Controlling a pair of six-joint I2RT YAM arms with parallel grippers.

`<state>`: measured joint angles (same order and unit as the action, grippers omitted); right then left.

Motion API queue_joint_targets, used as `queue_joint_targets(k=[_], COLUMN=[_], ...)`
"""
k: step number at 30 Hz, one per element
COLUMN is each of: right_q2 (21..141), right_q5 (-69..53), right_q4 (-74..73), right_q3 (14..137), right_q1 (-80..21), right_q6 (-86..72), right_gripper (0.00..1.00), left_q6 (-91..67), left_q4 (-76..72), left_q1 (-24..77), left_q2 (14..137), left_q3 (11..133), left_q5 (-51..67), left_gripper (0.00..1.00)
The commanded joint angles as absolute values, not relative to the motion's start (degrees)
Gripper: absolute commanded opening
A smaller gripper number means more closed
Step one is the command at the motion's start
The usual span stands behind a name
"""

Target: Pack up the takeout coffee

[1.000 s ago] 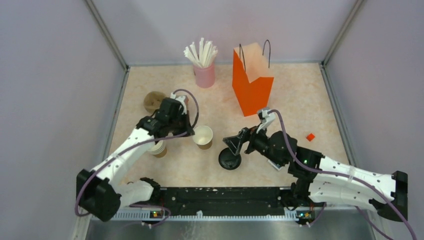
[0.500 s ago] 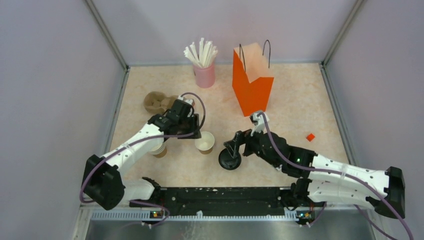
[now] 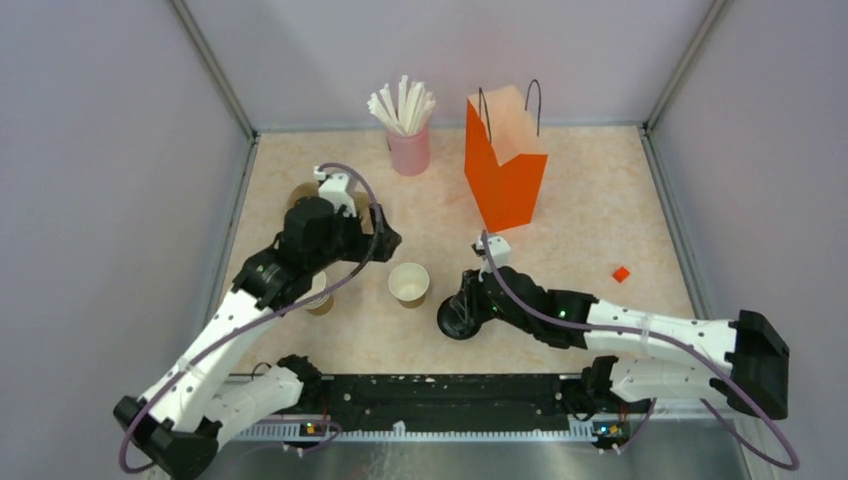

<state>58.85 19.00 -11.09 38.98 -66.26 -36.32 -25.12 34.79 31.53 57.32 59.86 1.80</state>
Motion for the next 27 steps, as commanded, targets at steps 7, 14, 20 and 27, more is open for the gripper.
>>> queue_joint_targets(k=[7, 14, 20, 27], right_q2=[69.4, 74.0, 77.0, 80.4], right_q5=[16.8, 19.4, 22.0, 23.6], right_q4=[-12.0, -14.1, -16.1, -17.5], right_q3=[44.0, 46.9, 48.7, 51.0], right_q1=[-67.8, -70.2, -71.3, -72.5], right_q6=[-44.7, -49.2, -50.4, -50.1], right_gripper=[0.33, 0.33, 0.33, 0.27], left_q6=[-18.1, -16.1, -15.8, -15.5], left_q4=[22.5, 22.0, 21.8, 22.1], left_q1=[31.7, 31.7, 31.7, 31.7], left_q2=[31.2, 27.3, 29.4, 29.1], left_q3=[41.1, 39.9, 40.3, 40.4], left_q5=[-10.5, -10.5, -6.3, -6.2], left_gripper=[0.99, 0.99, 0.99, 0.99])
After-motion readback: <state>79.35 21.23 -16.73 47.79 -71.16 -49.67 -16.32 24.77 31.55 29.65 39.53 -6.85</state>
